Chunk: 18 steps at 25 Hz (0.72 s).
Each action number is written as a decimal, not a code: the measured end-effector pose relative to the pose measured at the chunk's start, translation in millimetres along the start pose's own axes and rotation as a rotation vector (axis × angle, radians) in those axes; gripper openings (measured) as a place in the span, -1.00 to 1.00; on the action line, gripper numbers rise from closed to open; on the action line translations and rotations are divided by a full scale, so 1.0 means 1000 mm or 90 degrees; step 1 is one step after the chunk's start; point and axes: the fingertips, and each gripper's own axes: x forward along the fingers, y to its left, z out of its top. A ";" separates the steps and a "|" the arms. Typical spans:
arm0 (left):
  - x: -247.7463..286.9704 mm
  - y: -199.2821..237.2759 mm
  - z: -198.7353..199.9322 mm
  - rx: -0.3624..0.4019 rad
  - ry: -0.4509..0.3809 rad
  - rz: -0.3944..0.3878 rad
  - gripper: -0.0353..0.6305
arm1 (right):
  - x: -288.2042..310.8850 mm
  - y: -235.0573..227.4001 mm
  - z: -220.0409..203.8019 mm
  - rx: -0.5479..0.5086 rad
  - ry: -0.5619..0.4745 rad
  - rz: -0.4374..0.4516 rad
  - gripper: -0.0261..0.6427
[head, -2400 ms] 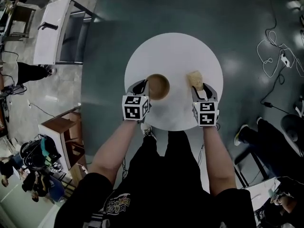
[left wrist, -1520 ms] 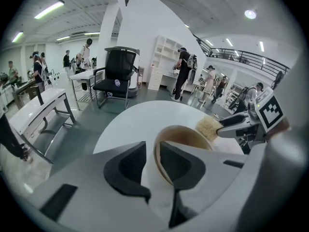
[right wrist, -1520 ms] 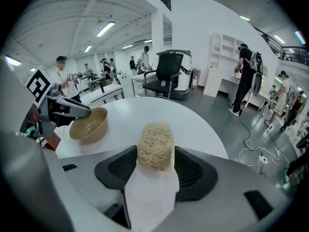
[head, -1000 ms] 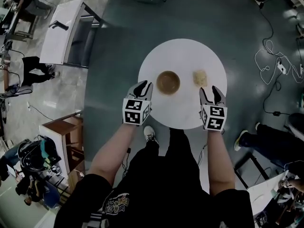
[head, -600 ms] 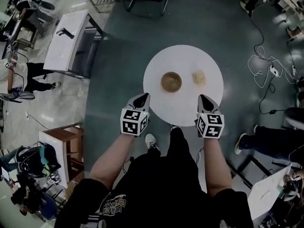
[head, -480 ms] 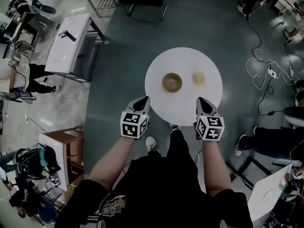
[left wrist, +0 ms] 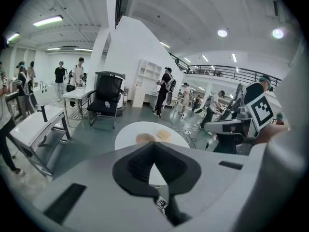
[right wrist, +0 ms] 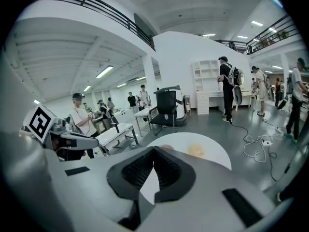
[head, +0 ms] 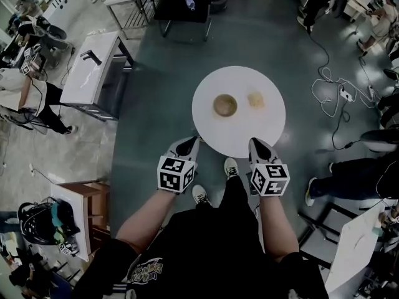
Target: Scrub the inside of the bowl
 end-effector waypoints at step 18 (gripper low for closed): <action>-0.026 -0.092 -0.029 -0.016 0.007 -0.024 -0.88 | -0.078 0.014 -0.023 -0.042 0.014 0.063 -0.86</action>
